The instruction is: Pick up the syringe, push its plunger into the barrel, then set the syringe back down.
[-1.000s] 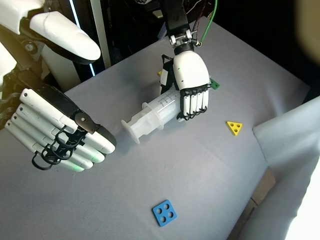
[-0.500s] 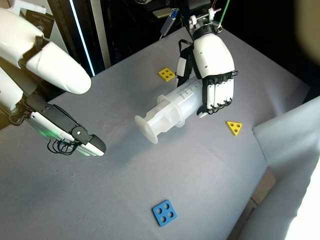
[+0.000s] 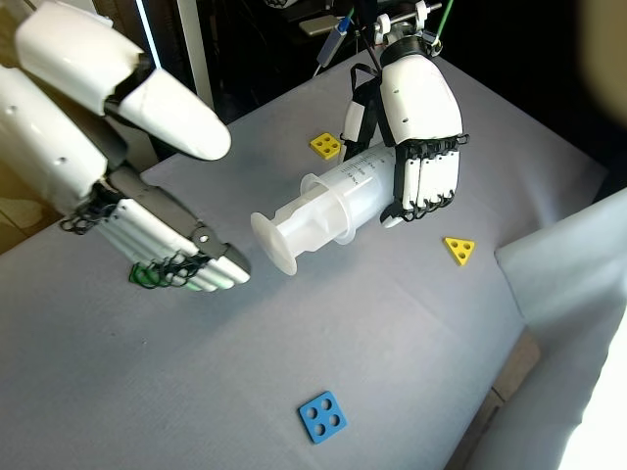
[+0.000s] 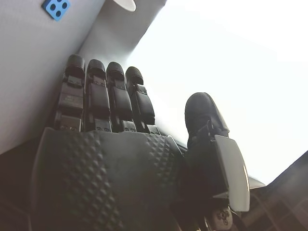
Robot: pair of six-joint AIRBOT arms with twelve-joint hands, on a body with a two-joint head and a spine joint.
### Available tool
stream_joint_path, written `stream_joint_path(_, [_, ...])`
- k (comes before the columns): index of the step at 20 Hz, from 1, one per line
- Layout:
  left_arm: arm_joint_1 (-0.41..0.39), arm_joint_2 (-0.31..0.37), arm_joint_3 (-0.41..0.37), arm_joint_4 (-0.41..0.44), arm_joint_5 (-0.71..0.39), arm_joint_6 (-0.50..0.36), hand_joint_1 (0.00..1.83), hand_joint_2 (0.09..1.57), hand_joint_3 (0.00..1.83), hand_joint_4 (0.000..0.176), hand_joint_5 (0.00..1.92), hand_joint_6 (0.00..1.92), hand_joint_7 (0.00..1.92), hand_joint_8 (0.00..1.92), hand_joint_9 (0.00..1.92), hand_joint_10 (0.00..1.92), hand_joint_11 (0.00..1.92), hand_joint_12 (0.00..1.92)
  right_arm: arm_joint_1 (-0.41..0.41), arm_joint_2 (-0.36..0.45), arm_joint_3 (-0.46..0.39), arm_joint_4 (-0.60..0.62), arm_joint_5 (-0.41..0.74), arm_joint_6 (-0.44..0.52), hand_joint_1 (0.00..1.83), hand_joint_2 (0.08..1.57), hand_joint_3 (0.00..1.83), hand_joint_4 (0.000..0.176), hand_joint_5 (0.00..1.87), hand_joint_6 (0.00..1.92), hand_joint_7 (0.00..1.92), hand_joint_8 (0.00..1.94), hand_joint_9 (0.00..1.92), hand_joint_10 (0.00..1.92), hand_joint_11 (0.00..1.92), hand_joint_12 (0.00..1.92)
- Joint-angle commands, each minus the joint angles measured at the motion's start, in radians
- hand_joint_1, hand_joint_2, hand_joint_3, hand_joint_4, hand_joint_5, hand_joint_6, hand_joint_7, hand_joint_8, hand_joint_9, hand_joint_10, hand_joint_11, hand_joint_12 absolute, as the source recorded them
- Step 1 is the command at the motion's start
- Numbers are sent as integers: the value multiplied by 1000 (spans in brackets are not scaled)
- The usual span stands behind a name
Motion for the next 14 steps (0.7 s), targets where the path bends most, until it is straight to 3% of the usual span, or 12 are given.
stream_joint_path(1, [-23,2,-6,67,-39,-2,1185,1274,0,0,778,1113,633,1721,527,1413,439,1562,11,-7,6,-41,16,20,0,1332,0,0,123,1,95,1,57,1,0,155])
stream_joint_path(6, [-30,2,-13,54,-39,2,1178,1286,2,0,740,1159,630,1743,528,1415,444,1578,-2,-59,8,17,-6,37,0,1327,0,0,121,2,87,2,55,2,0,143])
stream_joint_path(14, [-40,2,-13,47,-39,2,1184,1278,1,0,766,1128,633,1730,532,1413,445,1550,4,-150,12,-36,9,38,0,1326,0,0,128,2,98,4,61,2,0,151])
